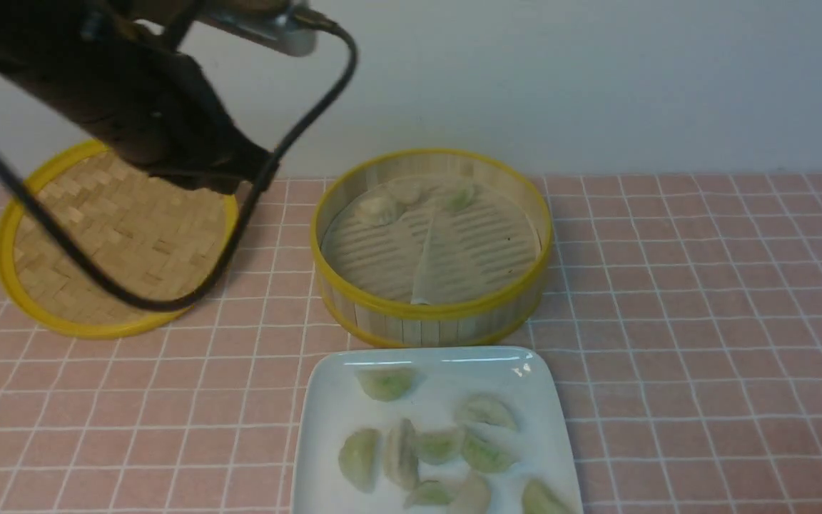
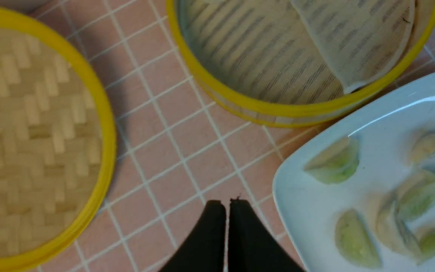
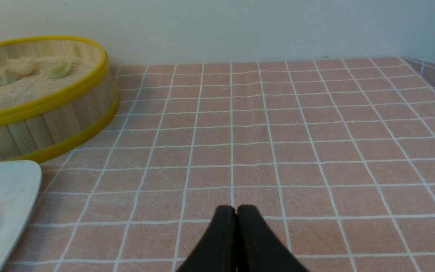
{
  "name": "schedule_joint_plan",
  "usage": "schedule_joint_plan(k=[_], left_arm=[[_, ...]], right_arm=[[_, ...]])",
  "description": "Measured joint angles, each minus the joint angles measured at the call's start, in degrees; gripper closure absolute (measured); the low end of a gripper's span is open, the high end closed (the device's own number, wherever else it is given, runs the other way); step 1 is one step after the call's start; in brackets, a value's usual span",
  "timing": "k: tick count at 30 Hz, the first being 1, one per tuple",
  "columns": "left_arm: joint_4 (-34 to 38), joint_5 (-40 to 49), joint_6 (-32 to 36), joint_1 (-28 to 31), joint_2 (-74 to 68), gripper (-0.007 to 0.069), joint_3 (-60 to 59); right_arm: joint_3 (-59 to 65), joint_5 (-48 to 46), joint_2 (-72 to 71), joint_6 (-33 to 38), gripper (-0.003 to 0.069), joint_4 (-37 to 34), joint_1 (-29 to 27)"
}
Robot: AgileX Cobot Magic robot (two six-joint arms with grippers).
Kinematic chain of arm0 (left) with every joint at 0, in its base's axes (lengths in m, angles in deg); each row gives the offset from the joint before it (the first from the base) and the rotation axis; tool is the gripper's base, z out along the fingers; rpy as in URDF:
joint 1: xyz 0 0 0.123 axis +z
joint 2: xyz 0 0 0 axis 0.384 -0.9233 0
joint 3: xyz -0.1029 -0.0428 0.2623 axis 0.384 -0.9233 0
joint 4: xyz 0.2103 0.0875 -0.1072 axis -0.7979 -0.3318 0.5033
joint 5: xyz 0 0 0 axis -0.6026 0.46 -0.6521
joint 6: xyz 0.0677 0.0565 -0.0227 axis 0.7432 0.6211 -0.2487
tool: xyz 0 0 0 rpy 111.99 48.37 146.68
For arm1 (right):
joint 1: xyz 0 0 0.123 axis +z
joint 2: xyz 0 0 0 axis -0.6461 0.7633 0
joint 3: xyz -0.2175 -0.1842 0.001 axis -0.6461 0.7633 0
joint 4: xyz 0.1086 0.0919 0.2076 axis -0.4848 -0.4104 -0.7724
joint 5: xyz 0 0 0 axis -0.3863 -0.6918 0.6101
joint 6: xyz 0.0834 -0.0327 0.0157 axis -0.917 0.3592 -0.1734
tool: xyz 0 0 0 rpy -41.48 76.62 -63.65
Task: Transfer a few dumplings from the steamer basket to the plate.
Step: Use the left arm to grab a dumpling from the steamer
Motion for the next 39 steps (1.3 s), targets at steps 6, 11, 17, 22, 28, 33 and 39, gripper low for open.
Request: schedule_joint_plan(k=[6,11,17,22,28,33,39], left_arm=[[3.41,2.84,6.28,-1.33,-16.14,0.0631,15.84],[3.37,9.55,8.76,-1.33,-30.42,0.063,32.86],[1.95,10.62,10.0,-1.33,-41.7,0.063,47.47],[-1.21,10.67,11.07,-1.33,-47.54,0.0624,51.6],[-2.39,6.65,14.5,-1.33,-51.03,0.0464,51.73],[-2.44,1.3,15.76,-1.33,-52.69,0.0267,51.9],[-3.33,-2.52,15.75,-1.33,-55.58,0.0186,51.9]], right_arm=[[0.0,0.0,0.0,0.0,0.0673,0.0,0.0],[0.0,0.0,0.0,0.0,0.0673,0.0,0.0],[0.0,0.0,0.0,0.0,0.0673,0.0,0.0],[0.0,0.0,0.0,0.17,0.0673,0.0,0.0],[0.0,0.0,0.0,0.16,0.0673,0.0,0.0],[0.0,0.0,0.0,0.16,0.0673,0.0,0.0],[0.0,0.0,0.0,0.16,0.0673,0.0,0.0]])
